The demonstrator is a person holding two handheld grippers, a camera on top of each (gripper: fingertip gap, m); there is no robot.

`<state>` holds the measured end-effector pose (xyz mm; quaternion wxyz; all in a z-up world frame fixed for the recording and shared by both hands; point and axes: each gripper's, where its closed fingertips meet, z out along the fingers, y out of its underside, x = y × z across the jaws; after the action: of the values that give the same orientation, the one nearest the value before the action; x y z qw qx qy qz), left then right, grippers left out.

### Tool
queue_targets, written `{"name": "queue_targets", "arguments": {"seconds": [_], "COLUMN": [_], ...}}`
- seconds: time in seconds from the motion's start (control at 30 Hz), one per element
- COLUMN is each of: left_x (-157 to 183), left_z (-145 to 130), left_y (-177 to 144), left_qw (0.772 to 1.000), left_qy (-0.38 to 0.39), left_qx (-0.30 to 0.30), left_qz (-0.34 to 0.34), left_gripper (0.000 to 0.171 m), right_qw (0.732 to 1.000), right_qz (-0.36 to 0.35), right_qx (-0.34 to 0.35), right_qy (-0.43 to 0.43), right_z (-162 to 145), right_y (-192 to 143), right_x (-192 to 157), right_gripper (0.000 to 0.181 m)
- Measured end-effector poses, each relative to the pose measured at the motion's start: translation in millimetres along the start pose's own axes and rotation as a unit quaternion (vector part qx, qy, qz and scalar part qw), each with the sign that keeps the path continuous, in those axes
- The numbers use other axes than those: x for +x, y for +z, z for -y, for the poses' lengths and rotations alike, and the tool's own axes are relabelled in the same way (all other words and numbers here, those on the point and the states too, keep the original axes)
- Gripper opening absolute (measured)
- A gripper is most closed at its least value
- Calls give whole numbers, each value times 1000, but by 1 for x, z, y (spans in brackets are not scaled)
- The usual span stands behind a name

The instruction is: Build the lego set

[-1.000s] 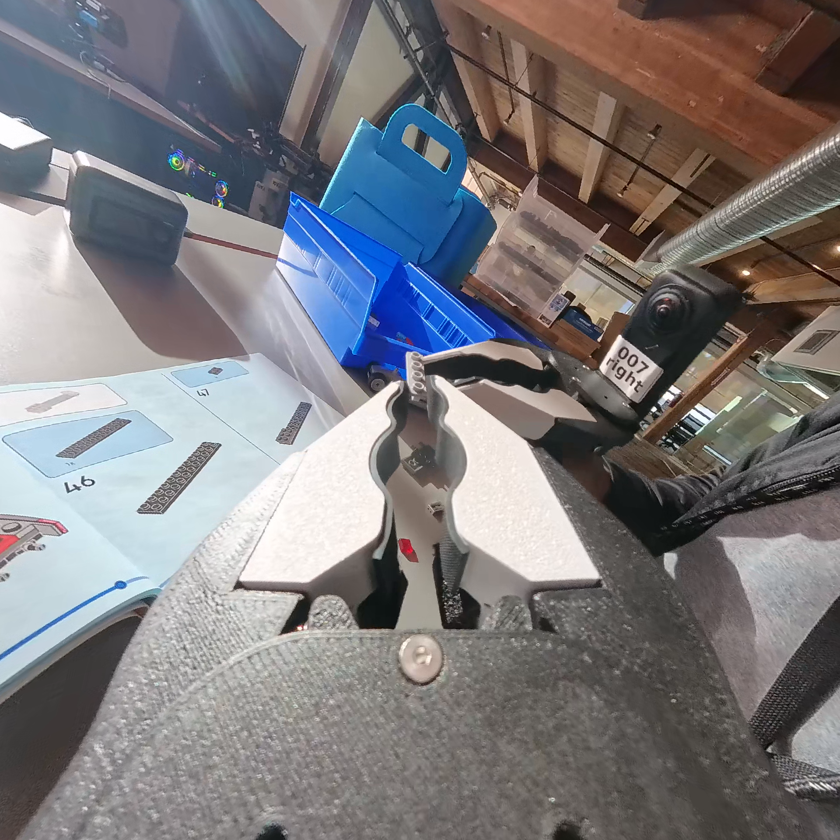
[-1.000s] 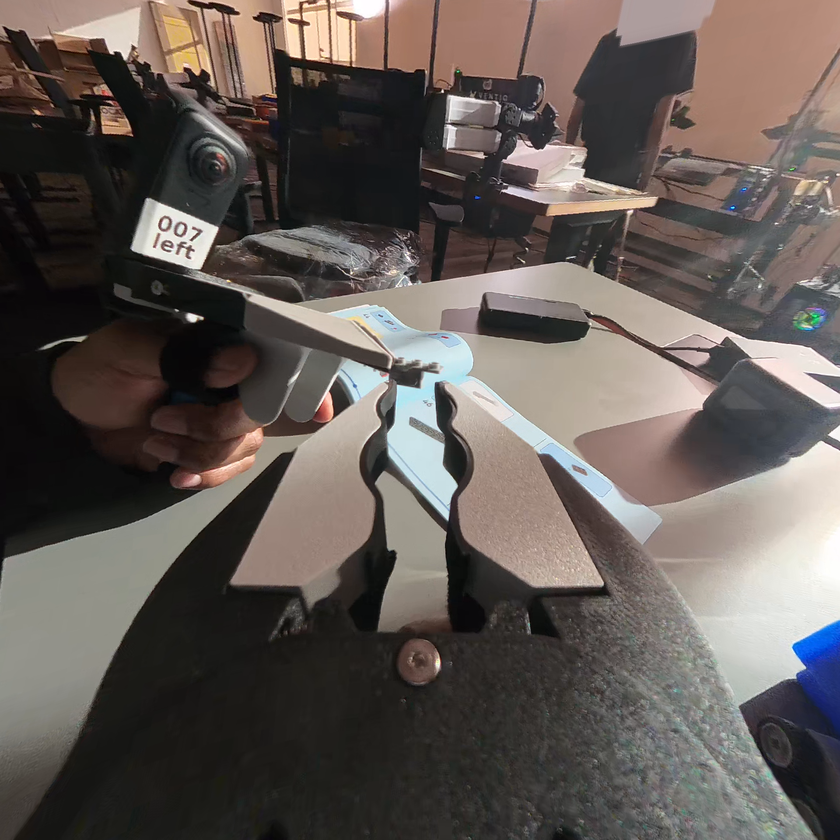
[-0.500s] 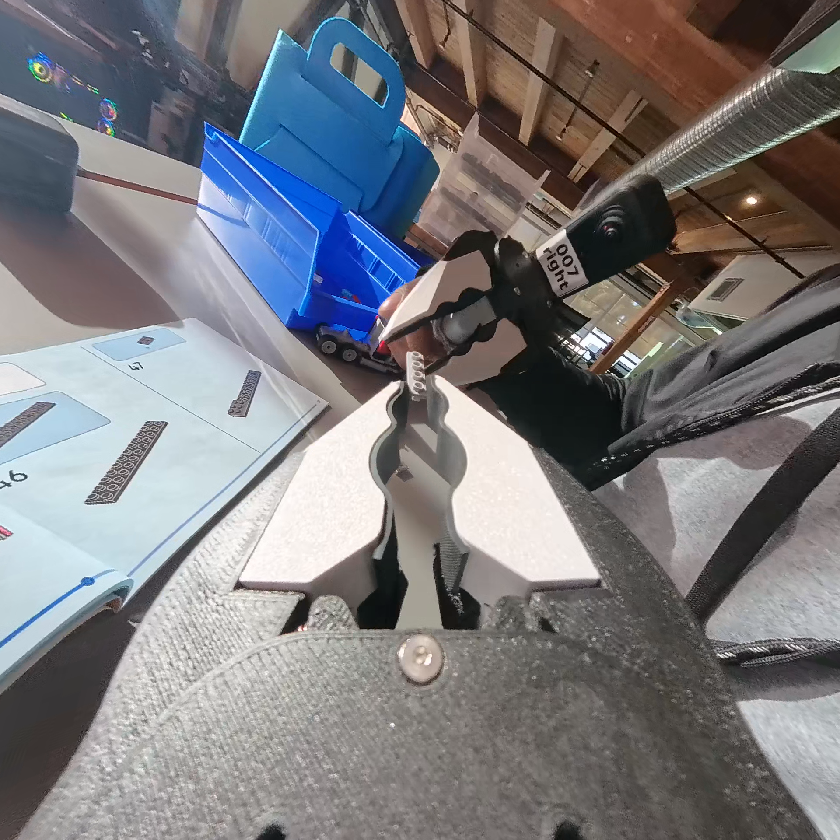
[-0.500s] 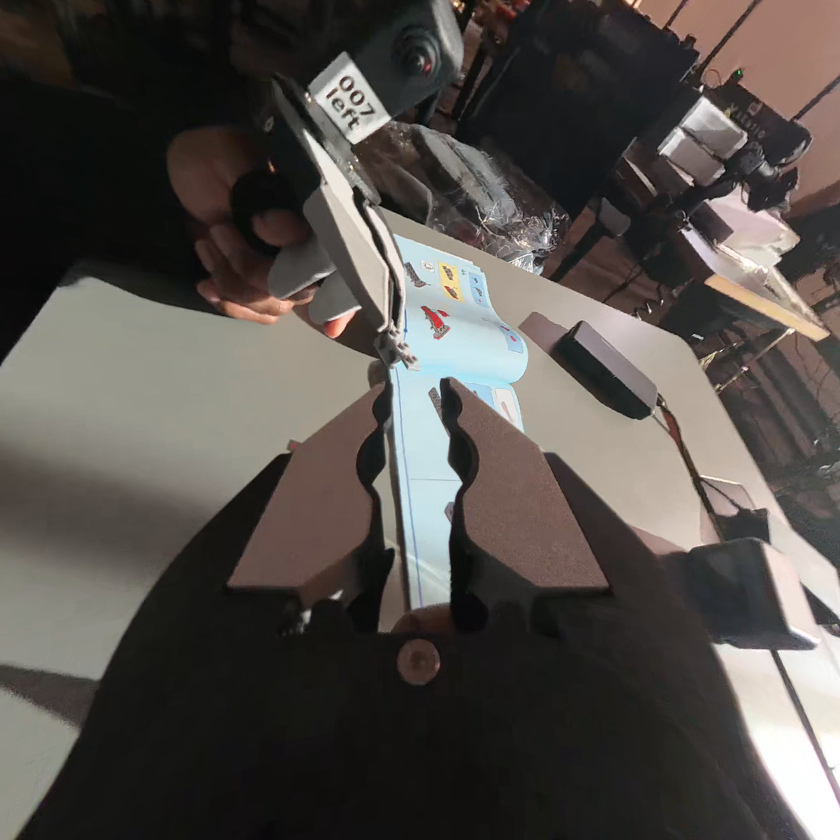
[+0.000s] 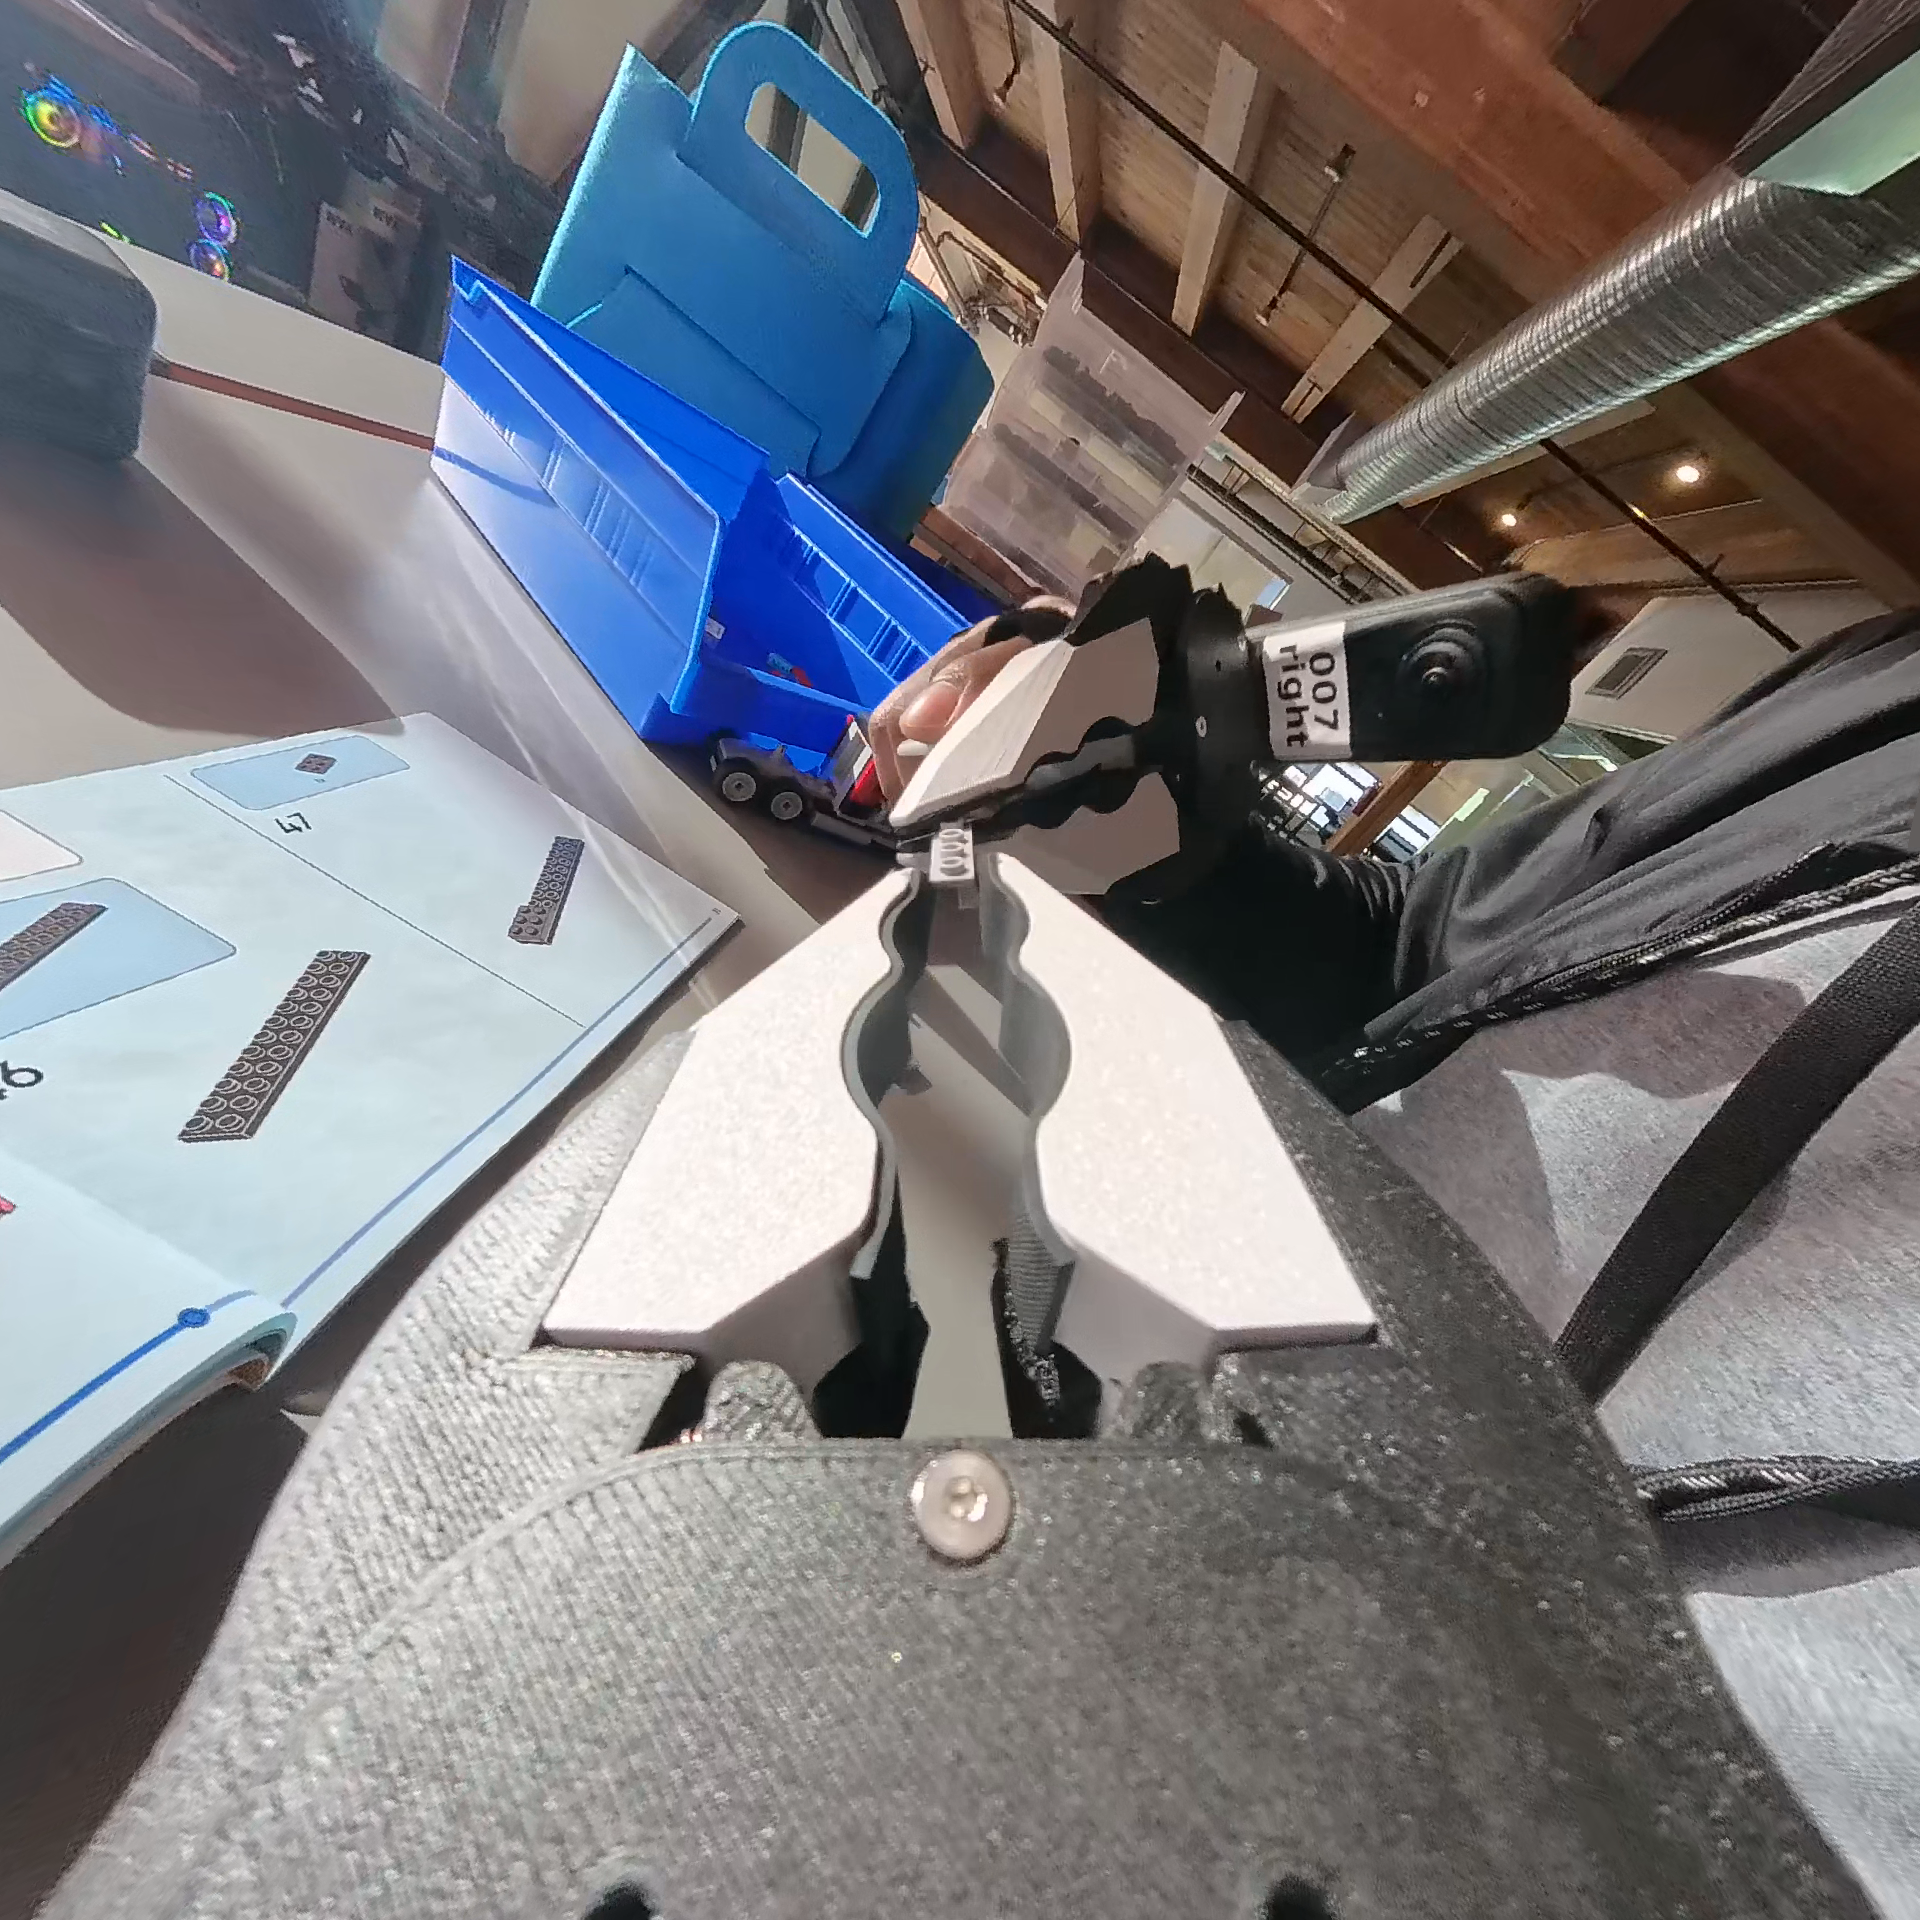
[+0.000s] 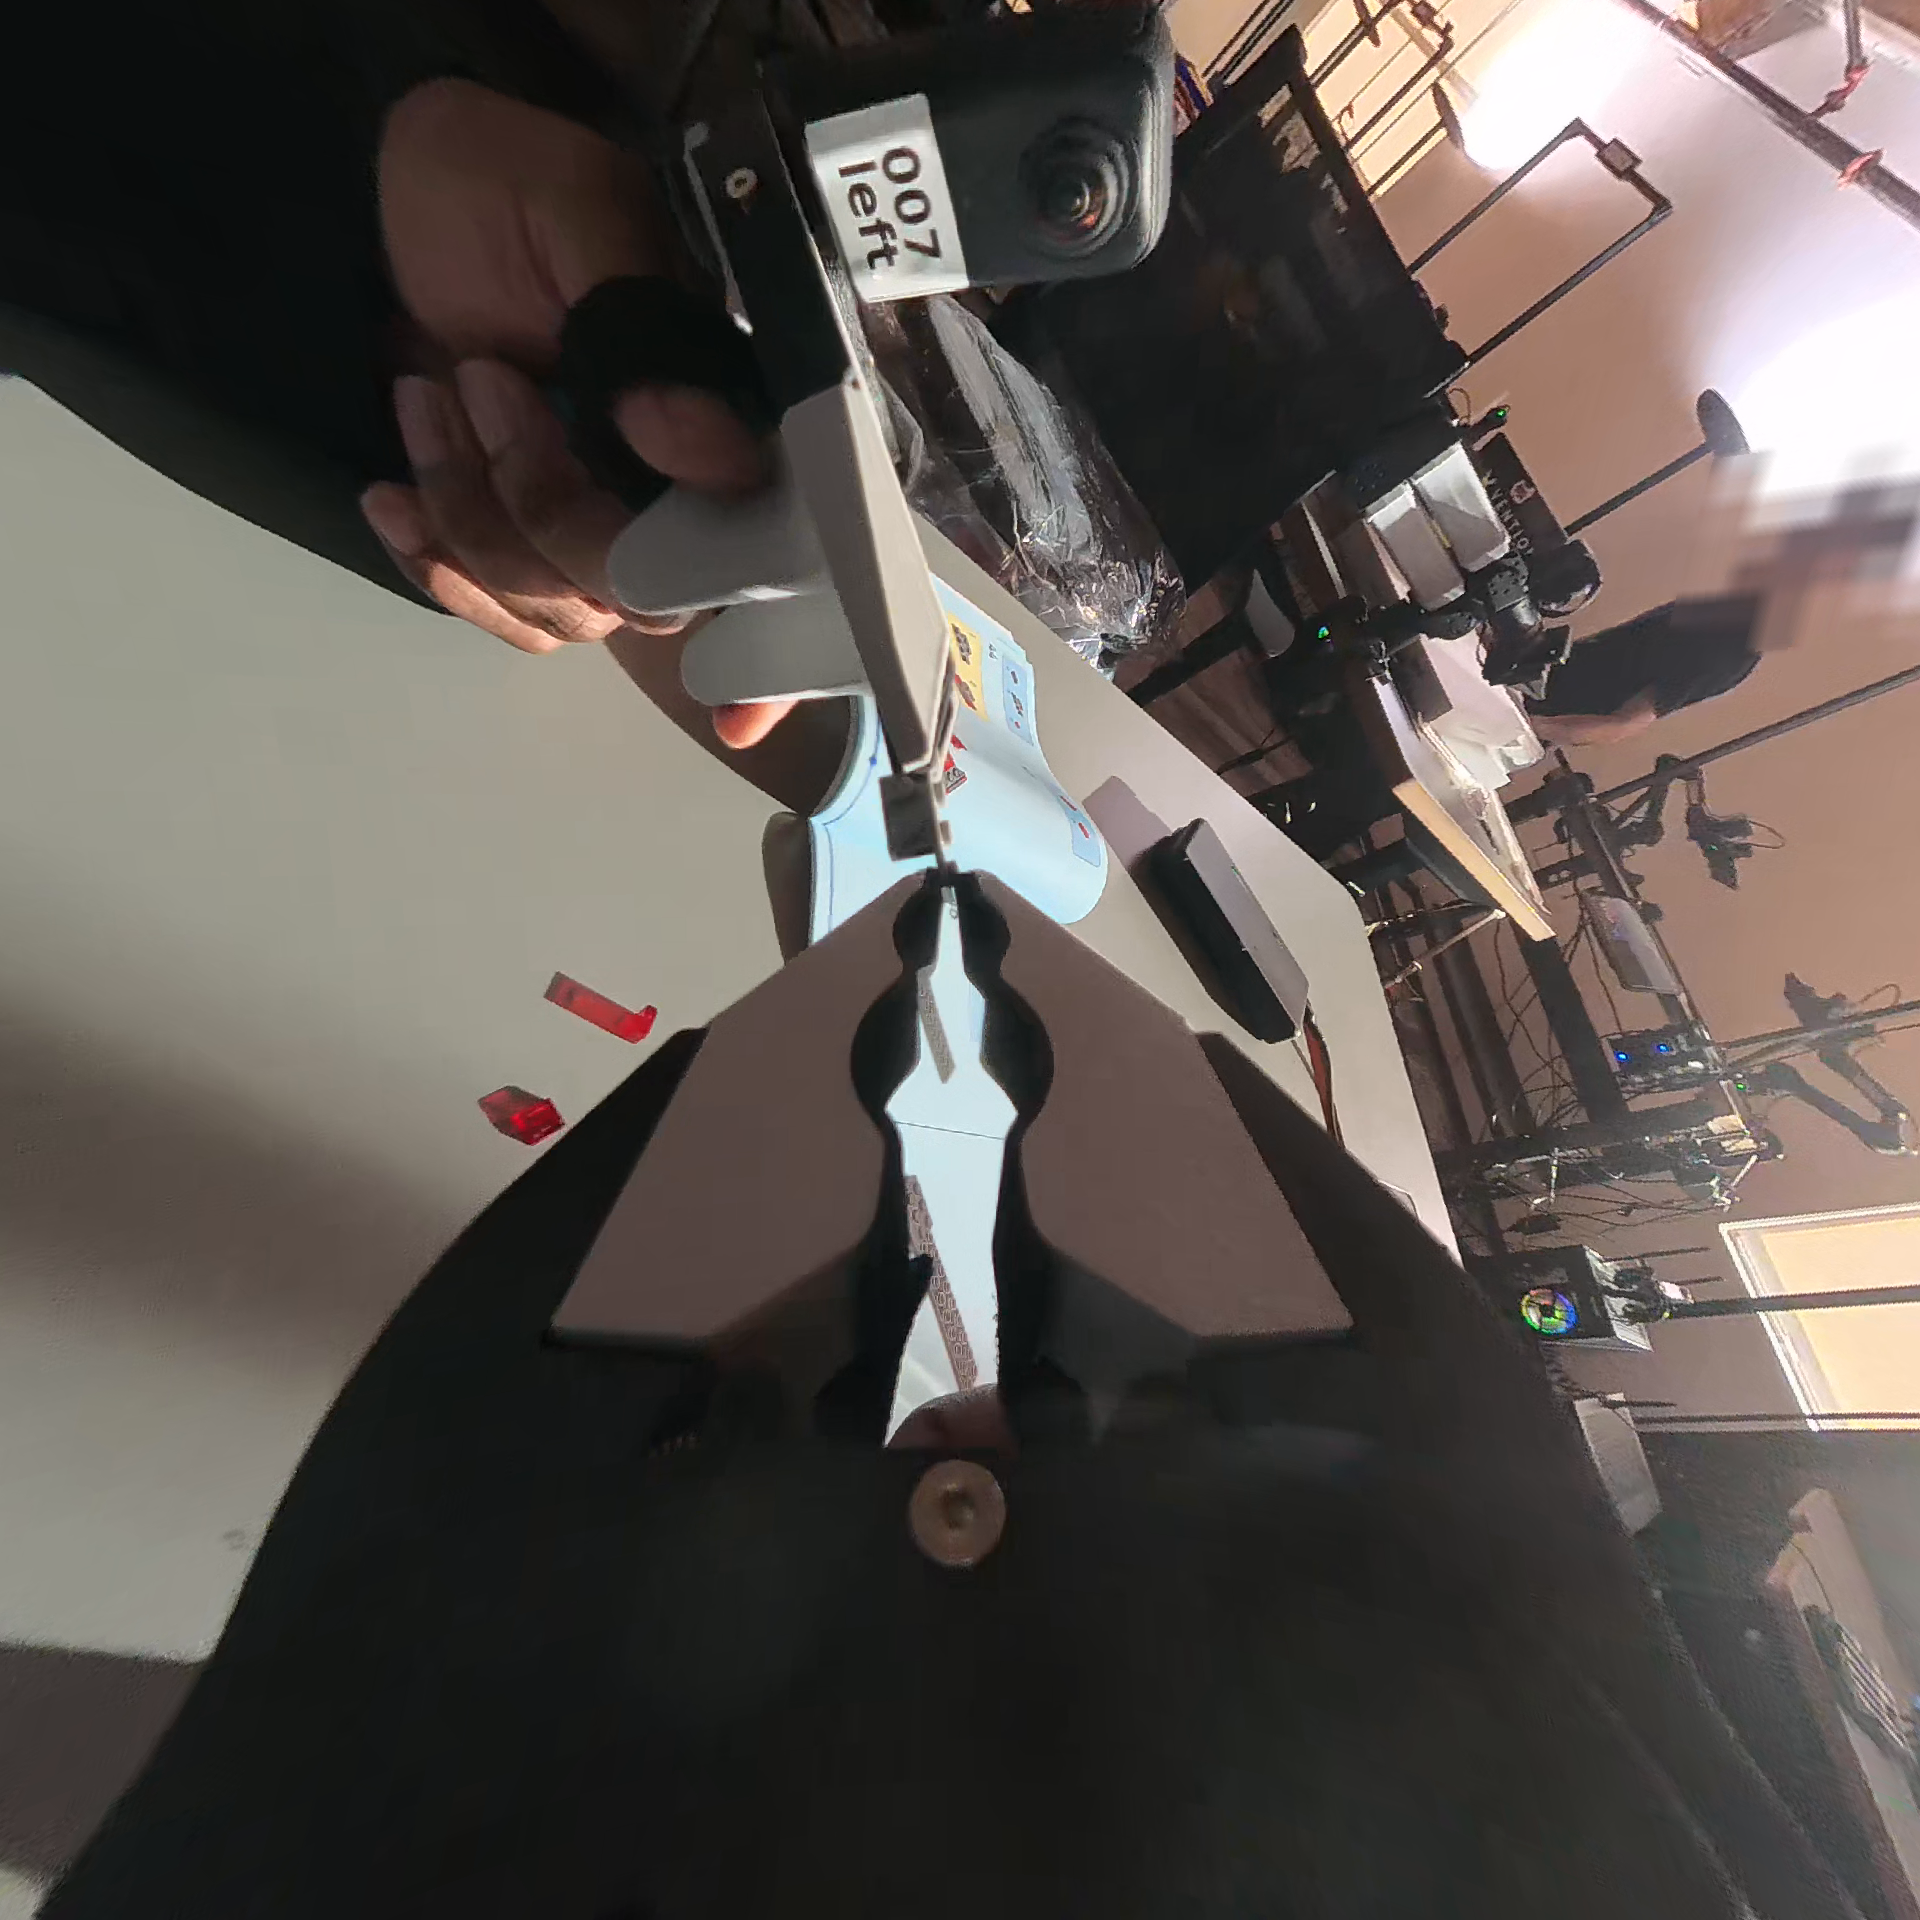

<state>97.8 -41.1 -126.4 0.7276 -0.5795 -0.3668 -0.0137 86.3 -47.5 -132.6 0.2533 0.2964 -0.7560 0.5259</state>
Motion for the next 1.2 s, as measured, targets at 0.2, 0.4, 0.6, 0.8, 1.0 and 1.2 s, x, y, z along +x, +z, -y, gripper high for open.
{"name": "queue_targets", "arguments": {"seconds": [0.2,0.4,0.6,0.8,1.0,1.2], "left_x": [3,4,4,-1,-2,2], "left_z": [3,-1,-2,-3,-8,-7], "left_y": [0,7,9,9,14,13], "left_qw": [1000,1000,1000,1000,999,999], "left_qy": [-18,-20,-6,20,39,47], "left_qx": [11,4,2,1,-16,-12], "left_qz": [-15,-15,-9,15,24,16], "left_gripper": [19,16,6,6,6,6], "right_qw": [999,999,999,964,911,894], "right_qz": [-36,-36,-30,6,65,87], "right_qx": [-3,2,0,-84,-204,-236], "right_qy": [-10,-13,42,252,354,371], "right_z": [1,4,1,-39,-72,-84], "right_y": [0,0,-8,-53,-70,-57], "right_x": [5,4,5,-16,-79,-94], "right_gripper": [5,5,11,13,15,18]}}
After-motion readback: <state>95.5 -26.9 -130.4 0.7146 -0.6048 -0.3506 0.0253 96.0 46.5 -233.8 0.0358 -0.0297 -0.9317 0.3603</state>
